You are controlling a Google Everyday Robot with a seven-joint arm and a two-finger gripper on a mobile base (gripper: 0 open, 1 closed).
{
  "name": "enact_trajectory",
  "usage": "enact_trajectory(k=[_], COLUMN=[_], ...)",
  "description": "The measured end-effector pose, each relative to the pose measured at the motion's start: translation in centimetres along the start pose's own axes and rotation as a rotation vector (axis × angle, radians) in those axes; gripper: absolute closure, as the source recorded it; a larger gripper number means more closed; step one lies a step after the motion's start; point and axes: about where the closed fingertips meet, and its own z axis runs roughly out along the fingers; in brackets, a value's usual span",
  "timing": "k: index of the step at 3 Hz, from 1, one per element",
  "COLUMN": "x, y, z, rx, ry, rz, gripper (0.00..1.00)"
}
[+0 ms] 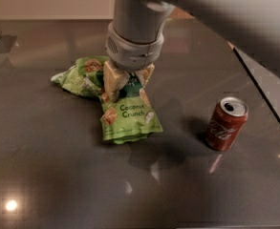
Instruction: Move green rice chip bag near green jalapeno chip bag
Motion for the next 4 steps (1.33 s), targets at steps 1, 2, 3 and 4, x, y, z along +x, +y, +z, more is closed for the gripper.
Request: enact_trajectory(k=[1,2,3,4], x=[-2.2,-3.5,-4.1,-4.2], y=[-1.8,-3.6,-5.0,-4.9], z=[0.5,2.0,3.0,3.1], rx=[-0.024,-0.043,-0.044,-0.044], ry=[-0.018,-0.016,-0.006,-0.009], rz=[-0.07,-0.123,-0.158,-0.16], gripper=[1.0,0.83,0.59,0.36])
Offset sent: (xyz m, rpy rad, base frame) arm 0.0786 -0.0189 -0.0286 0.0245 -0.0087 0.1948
